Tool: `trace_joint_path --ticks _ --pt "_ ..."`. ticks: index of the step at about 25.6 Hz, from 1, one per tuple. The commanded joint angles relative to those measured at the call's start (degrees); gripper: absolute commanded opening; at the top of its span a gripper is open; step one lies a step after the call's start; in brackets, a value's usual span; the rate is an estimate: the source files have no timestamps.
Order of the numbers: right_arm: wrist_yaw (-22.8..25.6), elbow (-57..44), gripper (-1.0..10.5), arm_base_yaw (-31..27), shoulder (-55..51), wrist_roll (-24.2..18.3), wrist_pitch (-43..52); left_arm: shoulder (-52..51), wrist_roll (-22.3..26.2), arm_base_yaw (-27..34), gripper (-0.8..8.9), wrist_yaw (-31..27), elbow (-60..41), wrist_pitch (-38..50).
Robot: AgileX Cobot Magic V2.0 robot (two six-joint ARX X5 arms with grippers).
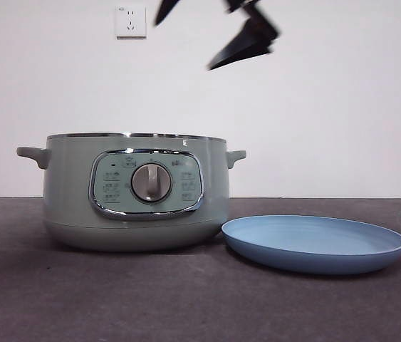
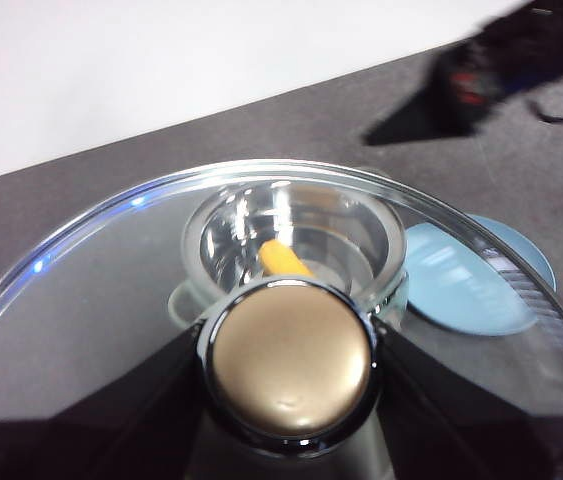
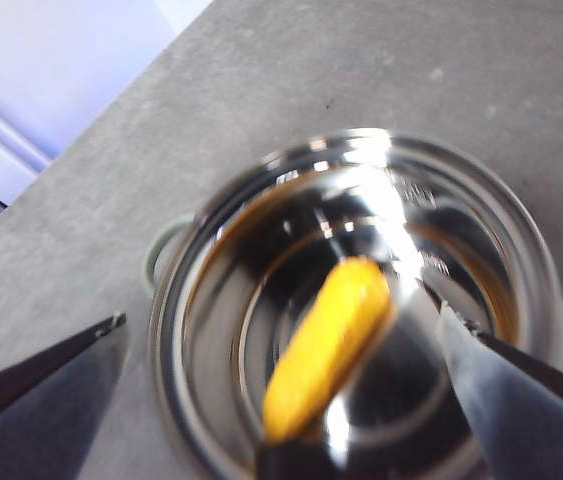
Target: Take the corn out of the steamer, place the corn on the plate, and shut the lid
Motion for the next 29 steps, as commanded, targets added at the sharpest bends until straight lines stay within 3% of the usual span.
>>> trace_joint_path --ticks 1,8,13,29 --pt "3.0 8.0 6.3 2.0 8.0 -0.1 -1.9 -3.3 -0.9 0.0 -0.08 -1.0 0.7 1.0" --pt "8.6 17.8 6.3 5.2 20.5 -0.5 -2.9 -7.9 -2.1 0.0 -0.08 -3.5 0.7 -4.0" --pt "13.3 18.1 6.3 6.4 26.4 -0.2 -2.2 -9.0 -2.1 0.0 -0.08 -3.5 0.7 -6.6" --pt "14.8 18.1 6.2 7.2 33.1 0.9 -2.8 -9.0 -2.0 -0.1 -0.08 -3.4 0.7 -7.9"
